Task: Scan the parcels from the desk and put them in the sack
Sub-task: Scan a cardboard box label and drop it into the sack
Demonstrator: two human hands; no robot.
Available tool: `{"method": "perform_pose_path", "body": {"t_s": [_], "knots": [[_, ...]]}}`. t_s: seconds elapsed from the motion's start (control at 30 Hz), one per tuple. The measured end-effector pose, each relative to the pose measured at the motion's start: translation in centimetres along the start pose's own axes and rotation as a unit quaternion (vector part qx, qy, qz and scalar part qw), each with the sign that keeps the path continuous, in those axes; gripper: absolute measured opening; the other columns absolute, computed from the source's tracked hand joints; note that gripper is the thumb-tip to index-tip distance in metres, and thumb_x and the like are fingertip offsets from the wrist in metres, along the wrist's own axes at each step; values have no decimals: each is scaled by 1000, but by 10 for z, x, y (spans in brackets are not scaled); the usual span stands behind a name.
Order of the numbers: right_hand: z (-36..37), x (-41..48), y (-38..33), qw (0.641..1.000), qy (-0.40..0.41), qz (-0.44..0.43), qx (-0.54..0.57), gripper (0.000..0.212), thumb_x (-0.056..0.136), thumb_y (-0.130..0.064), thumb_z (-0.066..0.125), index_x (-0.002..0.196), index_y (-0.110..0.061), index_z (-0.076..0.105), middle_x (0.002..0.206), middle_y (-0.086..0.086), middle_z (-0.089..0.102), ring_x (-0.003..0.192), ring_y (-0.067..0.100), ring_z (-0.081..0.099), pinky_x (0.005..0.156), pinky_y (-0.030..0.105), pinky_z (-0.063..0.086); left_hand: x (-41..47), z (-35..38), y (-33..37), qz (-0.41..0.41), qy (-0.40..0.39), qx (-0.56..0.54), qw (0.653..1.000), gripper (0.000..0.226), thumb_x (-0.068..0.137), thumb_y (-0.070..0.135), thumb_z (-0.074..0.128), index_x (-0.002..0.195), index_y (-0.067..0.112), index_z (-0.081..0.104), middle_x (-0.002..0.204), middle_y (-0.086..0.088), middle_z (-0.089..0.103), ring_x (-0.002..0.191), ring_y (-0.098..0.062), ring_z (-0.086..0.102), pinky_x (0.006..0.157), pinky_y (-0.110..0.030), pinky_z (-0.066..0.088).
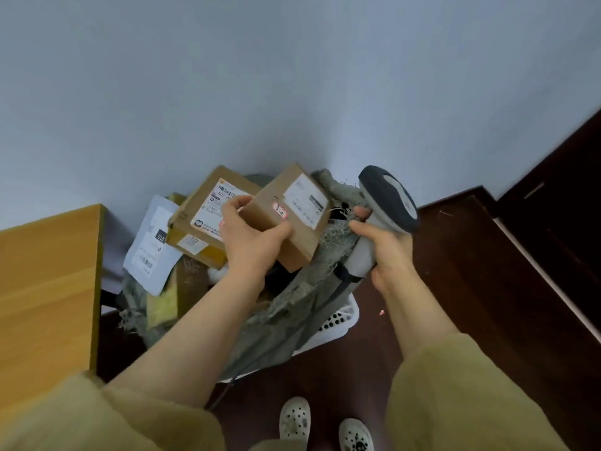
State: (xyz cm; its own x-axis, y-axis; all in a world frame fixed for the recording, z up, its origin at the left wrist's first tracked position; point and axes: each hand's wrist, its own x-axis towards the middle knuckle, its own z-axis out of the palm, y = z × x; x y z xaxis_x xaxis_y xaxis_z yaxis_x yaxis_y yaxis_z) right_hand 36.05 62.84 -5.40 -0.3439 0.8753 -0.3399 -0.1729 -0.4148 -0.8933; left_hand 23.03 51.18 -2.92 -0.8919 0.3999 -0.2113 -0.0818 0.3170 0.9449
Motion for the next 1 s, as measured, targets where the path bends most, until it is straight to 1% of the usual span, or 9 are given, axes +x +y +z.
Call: {"method": "perform_pose_path", "body": {"t_s": [0.07, 0.17, 0.27, 0.37, 0.47, 0.63, 0.77, 0.83, 1.0], "knots": [[-8, 4, 1, 999, 0, 37, -8, 19, 75, 12, 68, 81, -6, 69, 79, 2, 71, 74, 13, 68, 65, 24, 57, -3, -4, -11, -57, -50, -20, 997, 67, 70, 8, 78, 120, 33, 41, 116, 4, 51, 99, -17, 56, 68, -34, 55], [-28, 7, 14, 995, -11, 88, -37, 19, 73, 10, 69, 74, -9, 71, 76, 0, 72, 78, 18, 68, 70, 30, 57, 8, -5, -40, 44, -126, 224, 965, 68, 71, 14, 79, 125, 31, 42, 121, 2, 50, 103, -18, 55, 77, -36, 53], [-44, 6, 33, 991, -24, 119, -47, 23, 73, 11, 69, 71, -11, 72, 77, 1, 73, 85, 23, 68, 80, 39, 56, 15, 0, -66, 125, -148, 527, 828, 68, 75, 31, 75, 134, 26, 41, 143, -11, 33, 130, -32, 36, 105, -44, 34], [-53, 3, 44, 987, -24, 144, -65, 22, 73, 11, 68, 76, -10, 72, 83, 4, 73, 88, 25, 67, 80, 39, 55, 0, 18, -85, 181, -161, 656, 714, 61, 80, 35, 71, 131, 14, 44, 143, -12, 30, 132, -32, 29, 107, -41, 28], [-58, 5, 50, 979, -26, 179, -94, 24, 72, 9, 70, 91, -6, 72, 92, 7, 72, 95, 27, 66, 81, 40, 54, -18, 35, -101, 156, -196, 643, 724, 59, 86, 25, 65, 136, 9, 38, 135, -12, 39, 127, -30, 35, 103, -38, 35], [-63, -4, 52, 957, -22, 239, -161, 45, 71, 6, 73, 113, -7, 63, 108, 11, 66, 103, 32, 60, 89, 49, 51, -53, 20, -109, 225, -191, 477, 828, 56, 89, 38, 47, 138, 11, 45, 133, -9, 47, 124, -26, 41, 103, -33, 34], [-62, -27, 51, 947, -31, 268, -174, 35, 73, 8, 70, 100, -11, 61, 104, 18, 64, 101, 39, 62, 84, 58, 53, -92, 8, -134, 98, -380, 530, 751, 77, 81, 52, 64, 143, 15, 37, 135, -7, 46, 128, -27, 41, 106, -38, 37], [-63, -32, 53, 940, -46, 283, -185, 38, 74, 6, 70, 107, -10, 58, 106, 21, 63, 99, 40, 62, 80, 57, 55, -101, 8, -149, 84, -376, 590, 709, 48, 88, 29, 60, 133, 16, 48, 125, -10, 55, 119, -31, 50, 96, -44, 46], [-62, -50, 69, 927, -16, 246, -284, 30, 75, -3, 72, 100, -11, 58, 107, 18, 61, 98, 37, 60, 86, 56, 53, -105, -6, -167, 92, -320, 568, 752, 32, 89, 19, 52, 120, 18, 60, 118, -7, 59, 115, -27, 50, 89, -38, 47]]}}
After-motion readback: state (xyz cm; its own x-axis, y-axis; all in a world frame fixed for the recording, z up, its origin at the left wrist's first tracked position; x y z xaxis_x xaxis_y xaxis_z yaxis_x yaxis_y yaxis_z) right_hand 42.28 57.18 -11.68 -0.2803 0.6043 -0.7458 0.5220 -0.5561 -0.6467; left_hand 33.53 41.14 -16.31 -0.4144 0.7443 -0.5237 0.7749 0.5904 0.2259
